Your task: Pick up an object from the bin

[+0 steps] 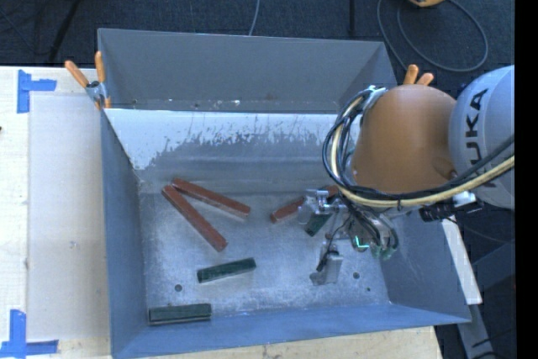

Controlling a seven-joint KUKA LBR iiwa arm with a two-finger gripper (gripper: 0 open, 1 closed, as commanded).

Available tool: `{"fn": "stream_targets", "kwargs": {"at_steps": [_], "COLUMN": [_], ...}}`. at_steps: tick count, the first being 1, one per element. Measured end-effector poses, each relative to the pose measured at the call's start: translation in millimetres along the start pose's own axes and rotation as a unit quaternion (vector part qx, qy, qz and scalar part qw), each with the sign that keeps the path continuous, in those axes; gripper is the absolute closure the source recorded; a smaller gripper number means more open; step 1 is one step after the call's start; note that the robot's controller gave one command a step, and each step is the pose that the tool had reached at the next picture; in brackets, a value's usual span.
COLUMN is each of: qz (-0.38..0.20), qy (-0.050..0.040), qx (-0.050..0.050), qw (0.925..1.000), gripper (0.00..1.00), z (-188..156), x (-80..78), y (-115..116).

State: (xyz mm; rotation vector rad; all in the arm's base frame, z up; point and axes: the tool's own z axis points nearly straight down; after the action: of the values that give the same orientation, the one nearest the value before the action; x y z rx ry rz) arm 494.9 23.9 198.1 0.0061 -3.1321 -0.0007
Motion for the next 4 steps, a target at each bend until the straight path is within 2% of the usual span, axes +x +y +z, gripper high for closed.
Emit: {"fn": "stream_targets", "kwargs": {"at_steps": [1,2,3,4], "qz": [0.000,-0.065,-0.094,-0.101], "qy": [-0.0038,-0.0056,-0.0045,-0.0050], "qx": [0.000,0.000,0.000,0.001], "qw": [1.0000,0.9979,0.9955,0.9949], "gripper": [0.00,0.00,0.00,0.00], "z": [-3,38,39,69], "x": [-1.6,-24.8,-82.0,-89.8], "y": [0,-30,-65,-84]}}
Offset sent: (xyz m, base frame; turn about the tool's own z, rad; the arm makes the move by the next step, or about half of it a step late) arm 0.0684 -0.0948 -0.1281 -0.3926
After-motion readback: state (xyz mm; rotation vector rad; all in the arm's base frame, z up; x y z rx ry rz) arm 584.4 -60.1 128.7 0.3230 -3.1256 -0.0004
